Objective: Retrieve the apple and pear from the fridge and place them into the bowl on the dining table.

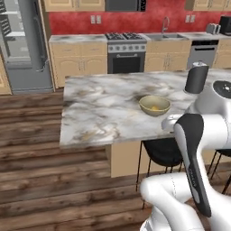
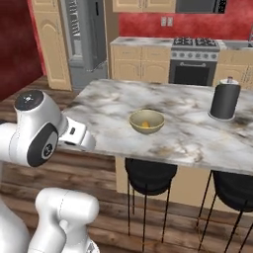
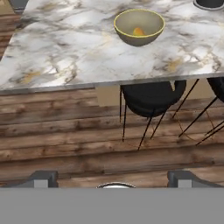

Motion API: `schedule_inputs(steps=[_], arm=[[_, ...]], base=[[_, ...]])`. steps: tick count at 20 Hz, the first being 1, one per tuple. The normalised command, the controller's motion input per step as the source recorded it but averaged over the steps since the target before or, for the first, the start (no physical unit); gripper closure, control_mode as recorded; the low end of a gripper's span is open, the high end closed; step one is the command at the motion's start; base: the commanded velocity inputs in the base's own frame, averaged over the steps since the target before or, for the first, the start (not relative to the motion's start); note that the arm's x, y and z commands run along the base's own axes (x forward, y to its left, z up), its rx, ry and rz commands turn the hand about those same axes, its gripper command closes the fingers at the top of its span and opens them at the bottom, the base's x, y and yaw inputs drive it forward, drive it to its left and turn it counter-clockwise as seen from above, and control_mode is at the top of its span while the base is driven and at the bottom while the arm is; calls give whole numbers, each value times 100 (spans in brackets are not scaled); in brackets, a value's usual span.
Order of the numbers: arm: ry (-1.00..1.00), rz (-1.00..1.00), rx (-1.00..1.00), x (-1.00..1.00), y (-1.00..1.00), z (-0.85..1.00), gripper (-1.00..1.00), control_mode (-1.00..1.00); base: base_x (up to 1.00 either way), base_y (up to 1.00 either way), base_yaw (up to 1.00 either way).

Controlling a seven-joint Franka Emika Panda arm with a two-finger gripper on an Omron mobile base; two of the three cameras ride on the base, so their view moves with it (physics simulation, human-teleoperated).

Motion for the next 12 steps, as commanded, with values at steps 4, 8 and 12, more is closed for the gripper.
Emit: schedule_inputs(steps=[4,8,12], arm=[[0,0,0,0,0,0,-100,100],[0,0,0,0,0,0,-100,100],[0,0,0,0,0,0,-100,100]], base=[[6,100,-17],[7,100,-17],[20,100,-16]])
